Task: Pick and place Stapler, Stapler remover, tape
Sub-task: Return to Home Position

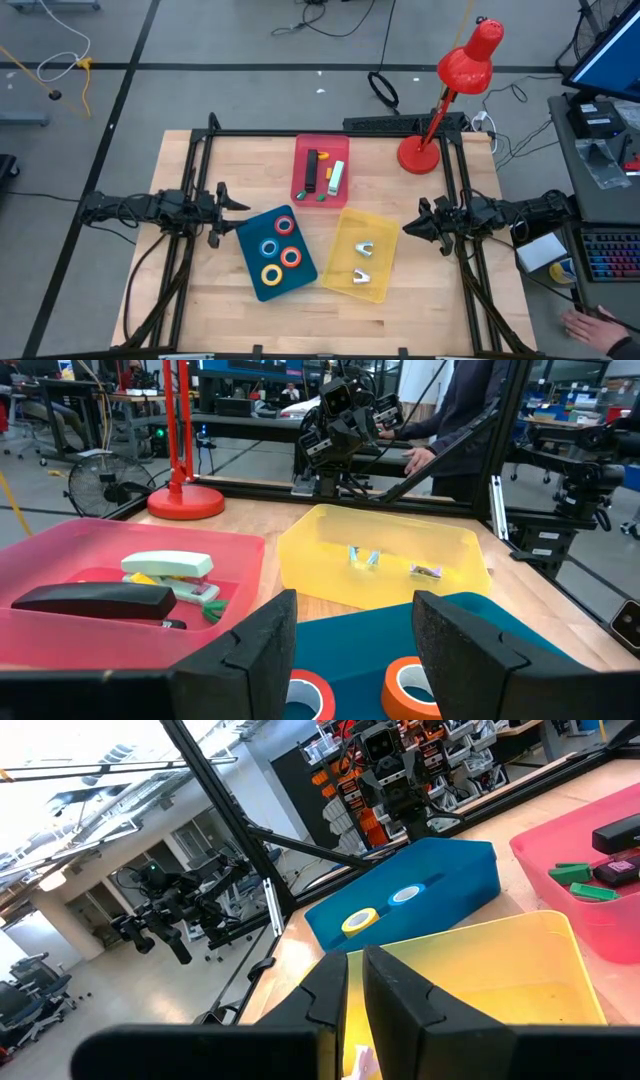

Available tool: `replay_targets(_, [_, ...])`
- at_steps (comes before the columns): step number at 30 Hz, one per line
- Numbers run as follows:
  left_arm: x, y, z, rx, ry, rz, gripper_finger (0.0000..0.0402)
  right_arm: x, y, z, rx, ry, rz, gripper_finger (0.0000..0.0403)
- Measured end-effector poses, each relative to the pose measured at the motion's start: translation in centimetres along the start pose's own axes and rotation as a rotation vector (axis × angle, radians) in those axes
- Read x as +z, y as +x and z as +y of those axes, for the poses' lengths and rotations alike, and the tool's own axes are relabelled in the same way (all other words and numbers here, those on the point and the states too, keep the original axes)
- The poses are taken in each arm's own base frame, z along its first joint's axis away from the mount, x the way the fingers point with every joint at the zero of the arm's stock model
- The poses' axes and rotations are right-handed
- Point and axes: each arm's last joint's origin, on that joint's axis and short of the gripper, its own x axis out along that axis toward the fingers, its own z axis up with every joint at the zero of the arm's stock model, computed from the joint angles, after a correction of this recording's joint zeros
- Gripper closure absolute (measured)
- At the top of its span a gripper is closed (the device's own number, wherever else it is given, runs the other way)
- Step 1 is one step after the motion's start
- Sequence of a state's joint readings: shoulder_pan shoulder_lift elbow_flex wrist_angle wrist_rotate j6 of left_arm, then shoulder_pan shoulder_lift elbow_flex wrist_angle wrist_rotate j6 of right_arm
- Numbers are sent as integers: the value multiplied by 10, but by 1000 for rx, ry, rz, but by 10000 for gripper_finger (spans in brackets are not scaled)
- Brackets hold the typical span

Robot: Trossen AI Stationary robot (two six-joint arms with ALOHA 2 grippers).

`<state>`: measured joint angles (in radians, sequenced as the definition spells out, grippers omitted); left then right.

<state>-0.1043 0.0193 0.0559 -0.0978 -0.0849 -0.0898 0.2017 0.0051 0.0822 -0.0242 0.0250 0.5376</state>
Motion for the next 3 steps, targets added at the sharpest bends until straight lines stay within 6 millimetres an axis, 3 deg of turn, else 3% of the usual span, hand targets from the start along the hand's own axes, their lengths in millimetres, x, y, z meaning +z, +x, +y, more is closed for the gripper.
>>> replay_targets(3, [0,0,0,0,0,0,204,0,0,0,0,0,0,374])
